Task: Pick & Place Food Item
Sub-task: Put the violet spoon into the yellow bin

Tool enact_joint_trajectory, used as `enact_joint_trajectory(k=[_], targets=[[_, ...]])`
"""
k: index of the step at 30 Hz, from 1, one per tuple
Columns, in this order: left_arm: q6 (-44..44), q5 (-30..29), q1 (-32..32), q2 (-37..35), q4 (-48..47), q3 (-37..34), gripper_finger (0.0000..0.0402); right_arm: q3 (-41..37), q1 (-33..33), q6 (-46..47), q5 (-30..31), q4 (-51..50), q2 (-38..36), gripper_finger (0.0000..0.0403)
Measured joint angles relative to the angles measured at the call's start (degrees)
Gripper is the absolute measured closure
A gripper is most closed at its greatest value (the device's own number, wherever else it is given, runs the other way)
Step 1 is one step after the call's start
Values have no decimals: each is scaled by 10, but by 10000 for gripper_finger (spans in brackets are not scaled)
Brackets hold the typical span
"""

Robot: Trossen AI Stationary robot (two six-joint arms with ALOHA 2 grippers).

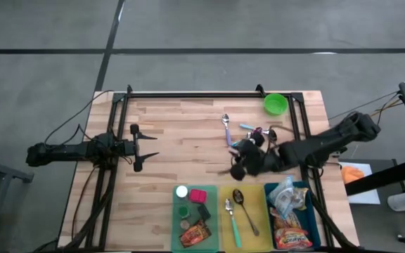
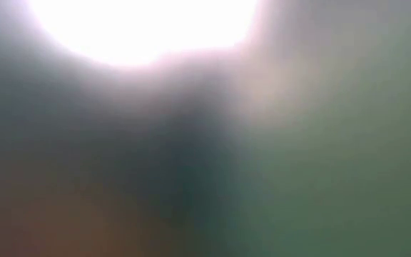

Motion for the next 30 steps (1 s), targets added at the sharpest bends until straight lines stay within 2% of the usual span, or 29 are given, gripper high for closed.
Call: enact_joint_trajectory(k=[4,6,12,17,30], targets=[[0,0,0,0,0,0,126,-52,-69,-61,-9,79,-28,351],[0,0,0,0,0,0,126,-76,-103,-82,-32,113,-33,362],[0,0,0,0,0,0,126,-143,-176,-185,-99,236,-37,367],[0,0,0,0,0,0,126,-169,-197,-218,-138,307,-30,368],[-1,0,0,0,0,0,126,-170,-197,-220,-142,306,-26,368]])
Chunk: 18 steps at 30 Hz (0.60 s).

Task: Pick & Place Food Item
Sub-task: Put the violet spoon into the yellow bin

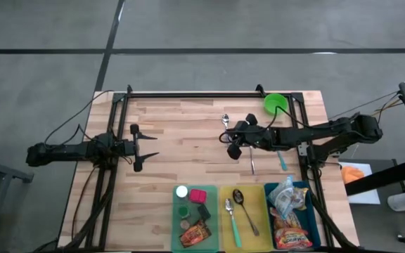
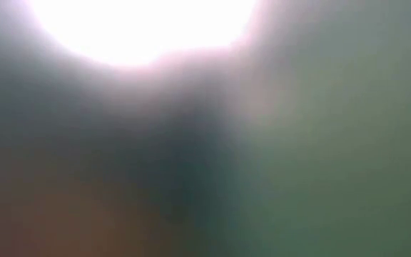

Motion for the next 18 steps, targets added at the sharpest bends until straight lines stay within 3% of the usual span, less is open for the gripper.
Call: enact_joint_trajectory(k=[4,10,18], targets=[[0,0,0,0,0,0,126,0,0,17,4,0,0,368],[0,0,0,0,0,0,126,3,-17,137,13,-17,0,361],[0,0,0,0,0,0,126,4,-49,148,-20,-23,3,282]])
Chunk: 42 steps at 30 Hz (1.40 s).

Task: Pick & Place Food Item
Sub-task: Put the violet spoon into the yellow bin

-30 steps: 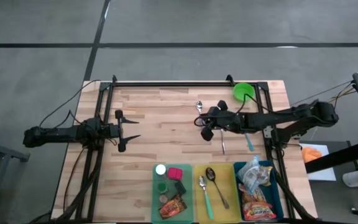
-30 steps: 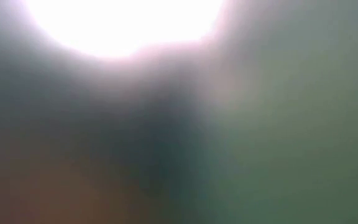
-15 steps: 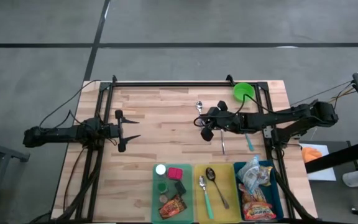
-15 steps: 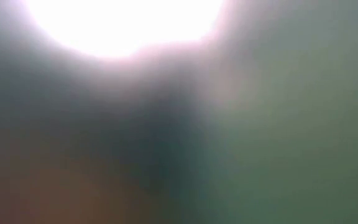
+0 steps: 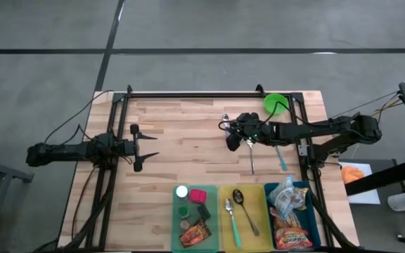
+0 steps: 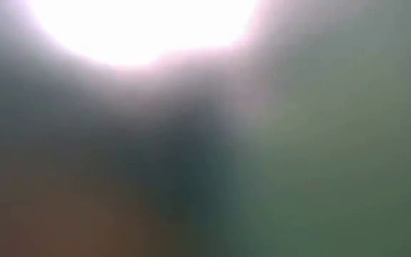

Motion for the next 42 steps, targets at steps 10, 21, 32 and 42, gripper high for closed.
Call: enact_joint_trajectory(k=[10,21,32,42], targets=[[0,0,0,0,0,0,126,40,-52,71,-49,-51,67,217],[0,0,0,0,0,0,126,243,-90,155,-82,-335,202,215],[0,0,0,0,0,0,126,340,-138,122,-159,-395,301,215],[0,0,0,0,0,0,126,327,-155,122,-166,-394,310,215]])
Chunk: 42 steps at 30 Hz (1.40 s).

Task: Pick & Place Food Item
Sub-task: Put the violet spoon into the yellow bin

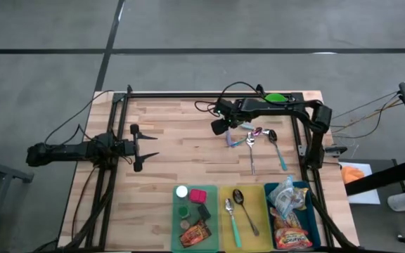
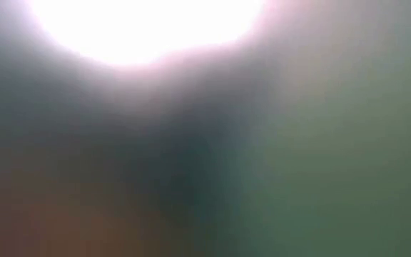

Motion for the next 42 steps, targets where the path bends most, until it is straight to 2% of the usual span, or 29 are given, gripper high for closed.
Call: enact_joint_trajectory(k=[4,15,31,34,42], targets=[[0,0,0,0,0,0,126,-2,0,5,-1,10,9,215],[0,0,0,0,0,0,126,21,1,6,-2,8,89,215],[0,2,0,0,0,0,126,30,1,10,0,-14,92,217],[0,2,0,0,0,0,126,30,1,10,0,-15,92,236],[0,2,0,0,0,0,126,29,0,-4,0,-19,92,343]])
